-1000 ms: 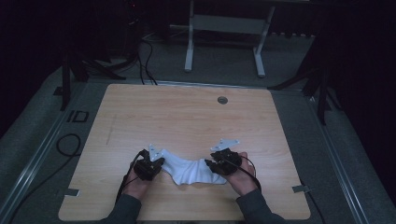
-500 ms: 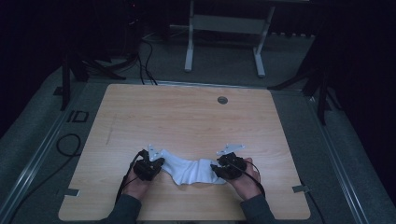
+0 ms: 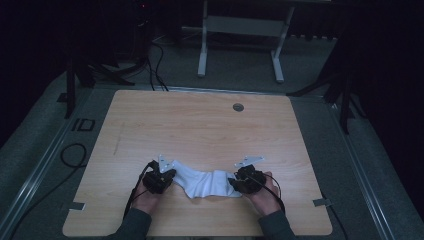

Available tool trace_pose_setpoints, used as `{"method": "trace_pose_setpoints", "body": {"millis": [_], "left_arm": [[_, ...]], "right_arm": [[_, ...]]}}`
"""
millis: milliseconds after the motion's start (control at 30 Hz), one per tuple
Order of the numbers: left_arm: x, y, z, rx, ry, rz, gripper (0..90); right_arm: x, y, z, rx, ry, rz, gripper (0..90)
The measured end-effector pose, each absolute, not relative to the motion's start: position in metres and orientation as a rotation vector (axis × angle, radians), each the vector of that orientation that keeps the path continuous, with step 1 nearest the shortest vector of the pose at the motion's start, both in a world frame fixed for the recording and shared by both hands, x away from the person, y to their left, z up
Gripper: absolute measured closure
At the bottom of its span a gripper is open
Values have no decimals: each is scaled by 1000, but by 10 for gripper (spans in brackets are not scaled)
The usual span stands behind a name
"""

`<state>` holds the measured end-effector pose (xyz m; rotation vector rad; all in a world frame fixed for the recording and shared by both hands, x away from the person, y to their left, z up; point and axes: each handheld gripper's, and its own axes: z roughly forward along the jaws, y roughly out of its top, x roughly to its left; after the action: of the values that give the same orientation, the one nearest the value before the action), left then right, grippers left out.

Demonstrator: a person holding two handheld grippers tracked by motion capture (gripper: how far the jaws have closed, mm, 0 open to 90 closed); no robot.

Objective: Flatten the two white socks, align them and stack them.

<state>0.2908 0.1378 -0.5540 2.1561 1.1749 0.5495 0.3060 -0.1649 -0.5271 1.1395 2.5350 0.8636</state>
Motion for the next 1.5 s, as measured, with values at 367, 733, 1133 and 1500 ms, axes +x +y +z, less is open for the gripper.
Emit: {"method": "trace_pose_setpoints", "body": {"millis": [367, 733, 1133, 1500], "left_arm": [[291, 137, -554, 2150, 1178, 551, 896], [290, 137, -555, 2145, 1179, 540, 896], [290, 138, -555, 2140, 1181, 531, 896], [290, 138, -555, 2136, 1183, 524, 896]], "right_arm": [[306, -162, -533, 1142, 2563, 871, 665], [305, -163, -536, 1128, 2566, 853, 866], [299, -192, -515, 1170, 2467, 894, 884], [297, -204, -498, 1172, 2419, 925, 883]]}}
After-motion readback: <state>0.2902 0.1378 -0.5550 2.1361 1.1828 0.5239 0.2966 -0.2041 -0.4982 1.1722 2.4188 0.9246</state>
